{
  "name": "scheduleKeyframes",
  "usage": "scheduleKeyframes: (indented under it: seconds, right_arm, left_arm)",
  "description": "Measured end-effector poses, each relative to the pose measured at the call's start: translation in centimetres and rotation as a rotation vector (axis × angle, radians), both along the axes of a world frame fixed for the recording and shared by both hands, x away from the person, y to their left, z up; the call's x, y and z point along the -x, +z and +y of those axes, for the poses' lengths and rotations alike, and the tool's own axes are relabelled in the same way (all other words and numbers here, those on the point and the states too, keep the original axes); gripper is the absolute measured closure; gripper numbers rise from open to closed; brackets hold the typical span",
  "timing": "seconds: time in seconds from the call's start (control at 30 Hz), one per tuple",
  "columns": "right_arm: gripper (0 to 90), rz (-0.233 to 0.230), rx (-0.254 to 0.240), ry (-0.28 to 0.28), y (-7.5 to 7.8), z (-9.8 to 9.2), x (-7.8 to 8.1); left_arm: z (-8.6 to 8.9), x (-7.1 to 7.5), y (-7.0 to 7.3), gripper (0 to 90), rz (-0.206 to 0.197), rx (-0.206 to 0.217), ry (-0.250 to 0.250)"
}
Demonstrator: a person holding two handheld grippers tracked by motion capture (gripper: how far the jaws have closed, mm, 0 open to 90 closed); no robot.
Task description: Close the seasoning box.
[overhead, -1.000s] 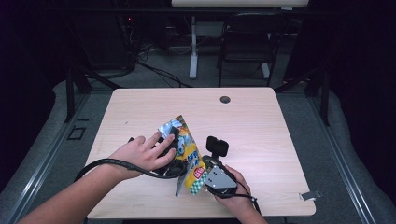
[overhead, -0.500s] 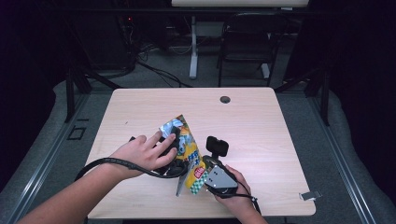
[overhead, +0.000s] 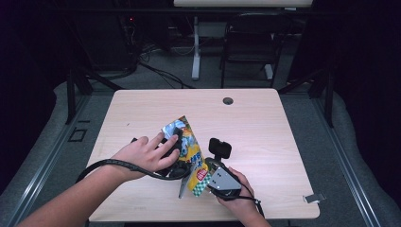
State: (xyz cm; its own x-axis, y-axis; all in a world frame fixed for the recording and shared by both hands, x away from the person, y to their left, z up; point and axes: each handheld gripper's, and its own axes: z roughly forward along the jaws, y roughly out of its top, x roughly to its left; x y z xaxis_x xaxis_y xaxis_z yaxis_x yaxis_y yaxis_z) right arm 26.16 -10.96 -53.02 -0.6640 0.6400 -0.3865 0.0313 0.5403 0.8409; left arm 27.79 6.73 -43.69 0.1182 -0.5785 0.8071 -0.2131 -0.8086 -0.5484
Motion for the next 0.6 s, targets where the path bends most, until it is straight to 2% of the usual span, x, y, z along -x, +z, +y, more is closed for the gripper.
scheduleKeyframes:
  seconds: [0.4,0.5,0.6]
  right_arm:
    - [70.7,0.001,0.004,0.000,-0.01,0.02,0.00]
    - [70.7,0.001,0.004,0.001,0.00,0.01,0.00]
    - [70.7,0.001,0.004,0.000,-0.02,0.02,0.00]
  left_arm:
    - [0.03,-0.03,-0.06,68.5,-0.003,0.002,-0.010]
    - [-0.04,0.03,0.03,68.5,-0.011,-0.015,-0.003]
    - [-0.03,0.02,-0.01,68.6,-0.008,-0.012,-0.004]
